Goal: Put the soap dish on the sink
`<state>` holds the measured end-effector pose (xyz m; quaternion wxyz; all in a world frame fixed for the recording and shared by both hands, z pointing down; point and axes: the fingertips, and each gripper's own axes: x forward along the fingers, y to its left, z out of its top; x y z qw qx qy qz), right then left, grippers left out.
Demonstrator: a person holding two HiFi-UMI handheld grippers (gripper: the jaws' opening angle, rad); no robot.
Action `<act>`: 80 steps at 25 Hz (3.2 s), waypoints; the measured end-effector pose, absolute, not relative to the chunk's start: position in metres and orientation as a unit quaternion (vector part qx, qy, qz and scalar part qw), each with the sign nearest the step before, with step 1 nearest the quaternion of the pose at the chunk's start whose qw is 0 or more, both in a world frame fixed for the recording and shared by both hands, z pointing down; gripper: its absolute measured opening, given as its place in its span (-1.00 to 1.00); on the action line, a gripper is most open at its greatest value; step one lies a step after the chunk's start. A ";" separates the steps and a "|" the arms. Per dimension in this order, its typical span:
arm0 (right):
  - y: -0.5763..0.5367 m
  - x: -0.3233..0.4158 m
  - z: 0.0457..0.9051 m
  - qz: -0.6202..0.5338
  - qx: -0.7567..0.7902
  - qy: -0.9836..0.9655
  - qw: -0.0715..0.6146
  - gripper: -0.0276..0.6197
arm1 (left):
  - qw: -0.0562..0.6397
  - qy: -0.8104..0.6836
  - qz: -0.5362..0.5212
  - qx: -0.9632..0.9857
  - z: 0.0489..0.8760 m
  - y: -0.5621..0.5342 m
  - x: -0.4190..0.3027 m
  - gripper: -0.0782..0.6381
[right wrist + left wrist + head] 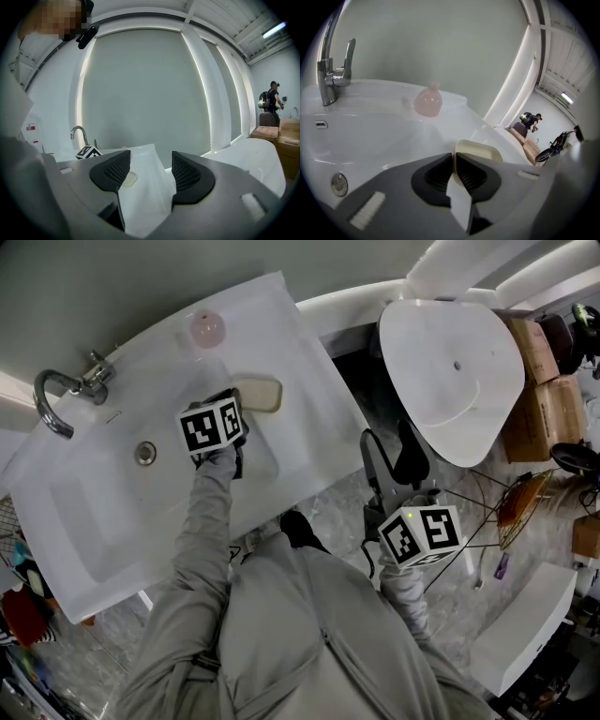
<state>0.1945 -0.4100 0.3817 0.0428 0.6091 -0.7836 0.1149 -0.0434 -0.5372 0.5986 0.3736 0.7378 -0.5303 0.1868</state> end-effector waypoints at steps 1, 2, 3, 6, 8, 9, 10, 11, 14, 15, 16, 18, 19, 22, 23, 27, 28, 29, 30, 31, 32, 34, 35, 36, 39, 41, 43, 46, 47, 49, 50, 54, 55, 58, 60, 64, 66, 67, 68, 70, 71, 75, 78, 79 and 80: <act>-0.410 0.195 0.382 0.115 0.610 -0.783 0.043 -0.11 | 0.371 -0.528 0.190 0.740 0.599 -0.538 -0.040 -0.55; -0.410 0.196 0.383 0.116 0.611 -0.782 0.042 -0.11 | 0.369 -0.525 0.193 0.742 0.599 -0.538 -0.037 -0.55; -0.409 0.197 0.383 0.116 0.611 -0.782 0.042 -0.11 | 0.366 -0.524 0.195 0.744 0.599 -0.538 -0.033 -0.55; -0.408 0.200 0.383 0.118 0.613 -0.780 0.043 -0.11 | 0.360 -0.518 0.199 0.750 0.597 -0.538 -0.025 -0.54; -0.408 0.202 0.383 0.118 0.614 -0.779 0.042 -0.11 | 0.358 -0.515 0.199 0.753 0.597 -0.538 -0.020 -0.55; -0.407 0.203 0.384 0.118 0.614 -0.780 0.041 -0.11 | 0.356 -0.514 0.201 0.755 0.596 -0.538 -0.018 -0.54; -0.407 0.204 0.384 0.117 0.613 -0.780 0.038 -0.11 | 0.353 -0.513 0.203 0.755 0.596 -0.538 -0.017 -0.54; -0.406 0.205 0.384 0.116 0.613 -0.780 0.037 -0.11 | 0.350 -0.514 0.205 0.756 0.595 -0.538 -0.016 -0.54; -0.404 0.208 0.383 0.117 0.614 -0.780 0.039 -0.11 | 0.337 -0.518 0.206 0.759 0.592 -0.538 -0.016 -0.54; -0.404 0.208 0.383 0.117 0.613 -0.780 0.038 -0.11 | 0.333 -0.519 0.204 0.761 0.590 -0.539 -0.016 -0.54; -0.404 0.209 0.383 0.116 0.612 -0.781 0.036 -0.11 | 0.329 -0.519 0.201 0.763 0.588 -0.540 -0.016 -0.54; -0.404 0.208 0.383 0.114 0.609 -0.784 0.034 -0.11 | 0.321 -0.517 0.195 0.769 0.584 -0.540 -0.015 -0.54; -0.403 0.208 0.383 0.114 0.607 -0.786 0.033 -0.11 | 0.317 -0.515 0.190 0.773 0.580 -0.541 -0.015 -0.54; -0.404 0.204 0.380 0.114 0.601 -0.790 0.034 -0.11 | 0.305 -0.516 0.177 0.781 0.568 -0.541 -0.017 -0.53; -0.404 0.202 0.378 0.113 0.599 -0.792 0.035 -0.11 | 0.300 -0.519 0.173 0.781 0.564 -0.540 -0.020 -0.53; -0.404 0.192 0.374 0.106 0.587 -0.802 0.029 -0.11 | 0.285 -0.532 0.150 0.783 0.541 -0.533 -0.035 -0.53; -0.404 0.189 0.373 0.104 0.584 -0.805 0.027 -0.11 | 0.279 -0.536 0.143 0.783 0.535 -0.530 -0.040 -0.53; -0.403 0.186 0.372 0.103 0.581 -0.807 0.026 -0.11 | 0.274 -0.540 0.137 0.784 0.528 -0.527 -0.044 -0.53; -0.403 0.183 0.370 0.102 0.579 -0.809 0.026 -0.11 | 0.267 -0.543 0.131 0.785 0.521 -0.523 -0.048 -0.53; -0.402 0.179 0.369 0.101 0.576 -0.811 0.027 -0.11 | 0.261 -0.545 0.126 0.786 0.514 -0.519 -0.052 -0.53; -0.401 0.176 0.367 0.098 0.573 -0.813 0.027 -0.11 | 0.255 -0.547 0.121 0.788 0.508 -0.515 -0.055 -0.53; -0.399 0.167 0.366 0.092 0.566 -0.819 0.024 -0.11 | 0.243 -0.553 0.111 0.789 0.495 -0.506 -0.063 -0.53; -0.398 0.163 0.364 0.091 0.561 -0.822 0.023 -0.11 | 0.237 -0.556 0.106 0.789 0.489 -0.500 -0.068 -0.53; -0.397 0.159 0.363 0.090 0.557 -0.825 0.023 -0.11 | 0.232 -0.559 0.101 0.790 0.483 -0.495 -0.072 -0.53; -0.393 0.146 0.360 0.087 0.547 -0.832 0.022 -0.11 | 0.220 -0.565 0.082 0.791 0.466 -0.478 -0.084 -0.53; -0.389 0.138 0.358 0.086 0.540 -0.837 0.021 -0.11 | 0.212 -0.570 0.070 0.791 0.455 -0.465 -0.092 -0.53; -0.387 0.129 0.357 0.085 0.532 -0.842 0.019 -0.11 | 0.200 -0.577 0.063 0.790 0.445 -0.452 -0.102 -0.53; -0.383 0.116 0.355 0.085 0.522 -0.849 0.016 -0.11 | 0.178 -0.585 0.058 0.789 0.429 -0.432 -0.115 -0.53; -0.382 0.112 0.354 0.084 0.518 -0.851 0.015 -0.11 | 0.170 -0.586 0.057 0.790 0.423 -0.425 -0.118 -0.53; -0.380 0.104 0.352 0.083 0.513 -0.854 0.012 -0.11 | 0.153 -0.588 0.051 0.793 0.411 -0.411 -0.126 -0.53; -0.379 0.100 0.351 0.082 0.510 -0.856 0.010 -0.11 | 0.144 -0.587 0.045 0.795 0.405 -0.404 -0.129 -0.53; -0.374 0.085 0.348 0.079 0.501 -0.862 0.006 -0.11 | 0.097 -0.581 0.029 0.807 0.376 -0.376 -0.139 -0.53; -0.373 0.082 0.347 0.079 0.500 -0.863 0.006 -0.11 | 0.086 -0.581 0.027 0.809 0.370 -0.370 -0.141 -0.53; -0.369 0.074 0.346 0.078 0.496 -0.865 0.004 -0.11 | 0.061 -0.574 0.013 0.817 0.355 -0.352 -0.143 -0.53; -0.367 0.069 0.346 0.077 0.494 -0.866 0.004 -0.11 | 0.057 -0.562 -0.005 0.825 0.349 -0.341 -0.143 -0.53; -0.363 0.063 0.347 0.075 0.493 -0.867 0.005 -0.11 | 0.049 -0.546 -0.014 0.836 0.343 -0.327 -0.141 -0.53; -0.360 0.059 0.347 0.073 0.492 -0.867 0.008 -0.11 | 0.028 -0.545 0.000 0.838 0.342 -0.322 -0.140 -0.53; -0.359 0.057 0.348 0.071 0.491 -0.868 0.009 -0.11 | 0.014 -0.545 0.010 0.838 0.341 -0.320 -0.138 -0.53; -0.357 0.056 0.348 0.070 0.491 -0.868 0.011 -0.11 | 0.002 -0.543 0.019 0.839 0.339 -0.318 -0.136 -0.53; -0.355 0.053 0.348 0.069 0.489 -0.869 0.014 -0.11 | -0.010 -0.539 0.024 0.842 0.336 -0.316 -0.131 -0.53; -0.354 0.051 0.348 0.068 0.488 -0.870 0.015 -0.11 | -0.012 -0.537 0.023 0.843 0.335 -0.315 -0.129 -0.53; -0.349 0.048 0.347 0.065 0.488 -0.870 0.017 -0.11 | -0.020 -0.531 0.021 0.847 0.331 -0.312 -0.124 -0.53; -0.347 0.049 0.347 0.062 0.490 -0.869 0.019 -0.11 | -0.025 -0.530 0.023 0.847 0.331 -0.311 -0.123 -0.53; -0.346 0.050 0.347 0.060 0.491 -0.869 0.021 -0.11 | -0.026 -0.531 0.024 0.847 0.331 -0.311 -0.123 -0.53; -0.346 0.051 0.347 0.058 0.493 -0.868 0.023 -0.11 | -0.025 -0.531 0.025 0.847 0.332 -0.311 -0.123 -0.53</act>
